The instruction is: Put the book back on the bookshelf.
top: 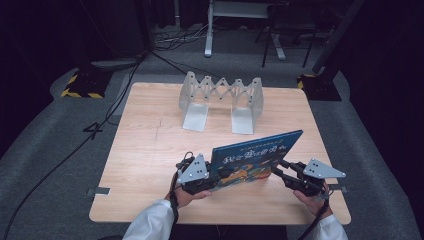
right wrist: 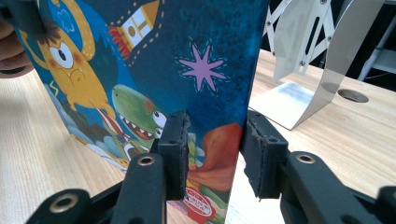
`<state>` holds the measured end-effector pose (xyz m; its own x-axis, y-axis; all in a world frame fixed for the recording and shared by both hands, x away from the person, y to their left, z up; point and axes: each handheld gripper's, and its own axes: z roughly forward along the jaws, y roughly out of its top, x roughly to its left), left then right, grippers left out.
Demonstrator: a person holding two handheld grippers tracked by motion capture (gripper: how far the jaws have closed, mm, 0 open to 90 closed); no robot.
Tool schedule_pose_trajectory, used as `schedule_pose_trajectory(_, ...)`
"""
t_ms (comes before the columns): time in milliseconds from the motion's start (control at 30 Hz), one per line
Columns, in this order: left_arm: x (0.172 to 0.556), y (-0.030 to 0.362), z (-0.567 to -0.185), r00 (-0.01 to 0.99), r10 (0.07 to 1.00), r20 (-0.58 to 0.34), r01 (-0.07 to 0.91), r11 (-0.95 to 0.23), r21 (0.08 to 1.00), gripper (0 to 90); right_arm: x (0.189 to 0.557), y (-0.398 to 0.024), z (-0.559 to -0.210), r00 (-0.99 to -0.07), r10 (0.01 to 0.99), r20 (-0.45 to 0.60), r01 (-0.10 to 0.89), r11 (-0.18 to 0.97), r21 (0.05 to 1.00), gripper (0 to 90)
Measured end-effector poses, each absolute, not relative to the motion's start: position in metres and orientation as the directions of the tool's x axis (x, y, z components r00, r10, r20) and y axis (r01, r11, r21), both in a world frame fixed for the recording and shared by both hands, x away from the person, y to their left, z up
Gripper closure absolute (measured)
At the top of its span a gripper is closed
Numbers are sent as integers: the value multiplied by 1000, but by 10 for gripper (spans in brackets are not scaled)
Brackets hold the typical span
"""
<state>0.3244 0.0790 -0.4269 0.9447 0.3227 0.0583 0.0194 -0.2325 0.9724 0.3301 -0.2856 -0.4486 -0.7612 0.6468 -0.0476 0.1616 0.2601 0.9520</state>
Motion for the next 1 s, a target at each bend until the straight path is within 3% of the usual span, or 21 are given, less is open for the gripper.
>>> schedule_pose_trajectory(367,324,76,-430,950,302,78,-9,-223,975,811,325,-284,-452,-733,679,-48,180,261,948,624)
schedule_pose_trajectory(500,331,79,-435,949,311,50,14,-198,980,796,324,-283,-456,-725,686,-61,199,293,935,551)
schedule_pose_trajectory(700,331,74,-436,935,347,66,10,-214,977,748,320,-301,-472,-687,726,-5,281,272,920,493)
schedule_pose_trajectory(1000,330,68,-434,934,351,63,15,-213,977,804,320,-327,-482,-630,775,38,350,240,905,475)
